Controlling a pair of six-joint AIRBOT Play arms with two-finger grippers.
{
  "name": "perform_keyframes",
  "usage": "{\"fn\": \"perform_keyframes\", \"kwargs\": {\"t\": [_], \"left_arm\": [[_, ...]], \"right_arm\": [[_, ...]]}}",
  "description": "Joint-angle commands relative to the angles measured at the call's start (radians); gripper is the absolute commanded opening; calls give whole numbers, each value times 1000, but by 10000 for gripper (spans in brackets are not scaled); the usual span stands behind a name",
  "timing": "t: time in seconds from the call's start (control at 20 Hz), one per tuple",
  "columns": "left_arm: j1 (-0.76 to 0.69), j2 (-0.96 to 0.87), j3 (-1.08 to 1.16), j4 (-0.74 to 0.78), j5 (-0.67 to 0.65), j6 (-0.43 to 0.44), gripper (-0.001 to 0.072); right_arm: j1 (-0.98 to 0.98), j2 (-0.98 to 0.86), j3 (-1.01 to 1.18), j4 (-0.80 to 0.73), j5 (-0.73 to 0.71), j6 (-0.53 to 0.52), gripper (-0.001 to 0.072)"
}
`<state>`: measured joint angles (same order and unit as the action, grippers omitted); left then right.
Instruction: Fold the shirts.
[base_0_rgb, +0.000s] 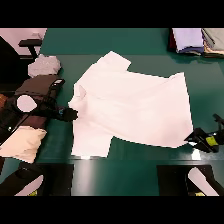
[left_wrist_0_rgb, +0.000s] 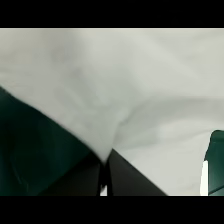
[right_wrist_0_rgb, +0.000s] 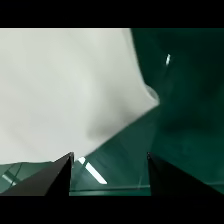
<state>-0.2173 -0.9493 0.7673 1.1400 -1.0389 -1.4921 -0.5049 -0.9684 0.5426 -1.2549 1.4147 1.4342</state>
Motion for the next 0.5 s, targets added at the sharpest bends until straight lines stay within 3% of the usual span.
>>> {"fn": "perform_keyframes", "kwargs": {"t": [0.0, 0.05, 0.1, 0.15, 0.2, 0.25, 0.3, 0.45], "left_arm": [[0, 2, 1, 1, 13, -1, 24], [0, 2, 1, 1, 13, -1, 25], [0, 2, 1, 1, 13, 0, 25], [0, 2, 1, 1, 14, -1, 25], [0, 2, 1, 1, 14, -1, 25], [0, 2, 1, 1, 11, 0, 24], [0, 2, 1, 1, 8, -1, 24], [0, 6, 68, 2, -16, -1, 24]], "right_arm": [[89, 2, -37, 94, -126, 14, 503], [114, 2, -37, 98, -142, 16, 500], [137, 2, -37, 103, -154, 16, 406], [156, 2, -37, 104, -162, 16, 257], [173, 2, -37, 104, -166, 16, 232], [188, 3, -37, 104, -168, 16, 161], [203, 3, -34, 104, -167, 15, 17], [240, 26, 72, 103, -136, 14, 16]]}}
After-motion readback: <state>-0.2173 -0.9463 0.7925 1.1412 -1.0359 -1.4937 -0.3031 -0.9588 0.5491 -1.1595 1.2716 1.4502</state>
